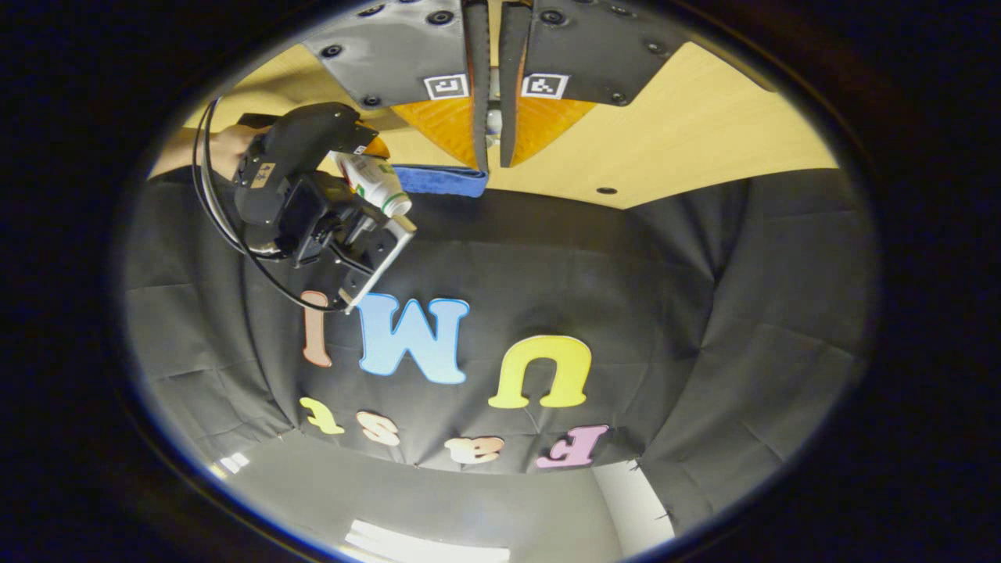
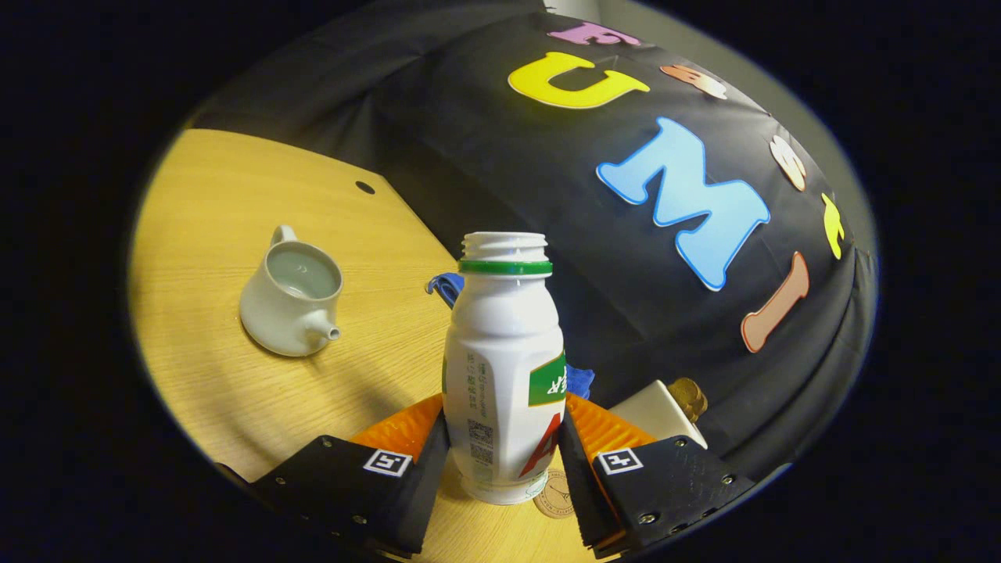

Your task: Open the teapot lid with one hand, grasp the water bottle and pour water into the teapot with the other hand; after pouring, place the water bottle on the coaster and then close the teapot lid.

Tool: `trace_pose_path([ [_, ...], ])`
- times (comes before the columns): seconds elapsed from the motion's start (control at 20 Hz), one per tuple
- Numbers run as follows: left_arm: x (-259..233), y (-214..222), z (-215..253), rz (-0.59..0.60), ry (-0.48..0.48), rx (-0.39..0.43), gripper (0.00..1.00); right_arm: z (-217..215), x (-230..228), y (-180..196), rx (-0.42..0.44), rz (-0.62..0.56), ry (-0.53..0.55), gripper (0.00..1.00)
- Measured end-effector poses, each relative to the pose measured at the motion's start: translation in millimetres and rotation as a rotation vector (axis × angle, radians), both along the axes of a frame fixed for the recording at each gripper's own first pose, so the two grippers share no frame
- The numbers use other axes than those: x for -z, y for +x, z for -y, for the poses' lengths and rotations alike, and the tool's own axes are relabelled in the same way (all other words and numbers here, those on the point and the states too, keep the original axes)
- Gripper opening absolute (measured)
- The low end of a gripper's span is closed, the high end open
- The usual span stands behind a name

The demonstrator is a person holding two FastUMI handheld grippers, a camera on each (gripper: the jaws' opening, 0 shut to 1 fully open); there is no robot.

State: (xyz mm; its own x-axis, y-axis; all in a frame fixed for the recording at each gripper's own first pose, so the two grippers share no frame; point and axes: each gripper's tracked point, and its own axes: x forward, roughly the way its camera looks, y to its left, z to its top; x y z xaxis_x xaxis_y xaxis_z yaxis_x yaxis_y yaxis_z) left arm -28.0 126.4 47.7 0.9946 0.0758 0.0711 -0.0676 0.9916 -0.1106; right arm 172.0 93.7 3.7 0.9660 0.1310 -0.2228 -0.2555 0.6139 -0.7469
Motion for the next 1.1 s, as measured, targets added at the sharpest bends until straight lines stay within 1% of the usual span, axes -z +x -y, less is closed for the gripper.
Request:
trace_pose_path([
  [0.1,3,-3,0,-0.006,0.019,-0.002,0.11,-6,4,0,-0.019,0.008,-0.064,0.72],
  [0.2,4,-6,-2,-0.004,0.031,-0.009,0.11,-11,5,2,-0.032,0.021,-0.123,0.72],
  [0.25,4,-5,-4,-0.002,0.034,-0.013,0.07,-14,5,4,-0.039,0.026,-0.146,0.72],
  [0.35,9,-5,-8,-0.011,0.037,-0.022,0.07,-21,8,6,-0.059,0.025,-0.187,0.72],
  [0.4,13,-3,-8,-0.020,0.036,-0.020,0.14,-23,10,7,-0.066,0.021,-0.205,0.72],
  [0.45,15,-2,-10,-0.027,0.034,-0.020,0.15,-27,15,10,-0.071,0.014,-0.226,0.72],
  [0.5,17,-2,-11,-0.031,0.034,-0.020,0.11,-28,18,12,-0.073,0.012,-0.250,0.71],
  [0.75,26,0,-18,-0.054,0.035,-0.032,0.11,-32,14,16,-0.090,0.068,-0.384,0.71],
  [0.8,28,0,-19,-0.059,0.035,-0.034,0.07,-33,12,17,-0.094,0.086,-0.416,0.71],
  [0.85,30,0,-20,-0.063,0.033,-0.033,0.07,-34,11,17,-0.100,0.103,-0.448,0.71],
  [0.9,30,0,-19,-0.064,0.032,-0.033,0.11,-36,10,18,-0.105,0.116,-0.472,0.71],
  [1.0,28,-2,-23,-0.061,0.033,-0.038,0.11,-37,12,19,-0.114,0.122,-0.502,0.72],
  [1.05,28,-2,-24,-0.059,0.035,-0.041,0.15,-37,13,20,-0.114,0.123,-0.510,0.71],
  [1.1,28,-2,-25,-0.059,0.038,-0.043,0.11,-37,13,20,-0.115,0.123,-0.521,0.71],
])
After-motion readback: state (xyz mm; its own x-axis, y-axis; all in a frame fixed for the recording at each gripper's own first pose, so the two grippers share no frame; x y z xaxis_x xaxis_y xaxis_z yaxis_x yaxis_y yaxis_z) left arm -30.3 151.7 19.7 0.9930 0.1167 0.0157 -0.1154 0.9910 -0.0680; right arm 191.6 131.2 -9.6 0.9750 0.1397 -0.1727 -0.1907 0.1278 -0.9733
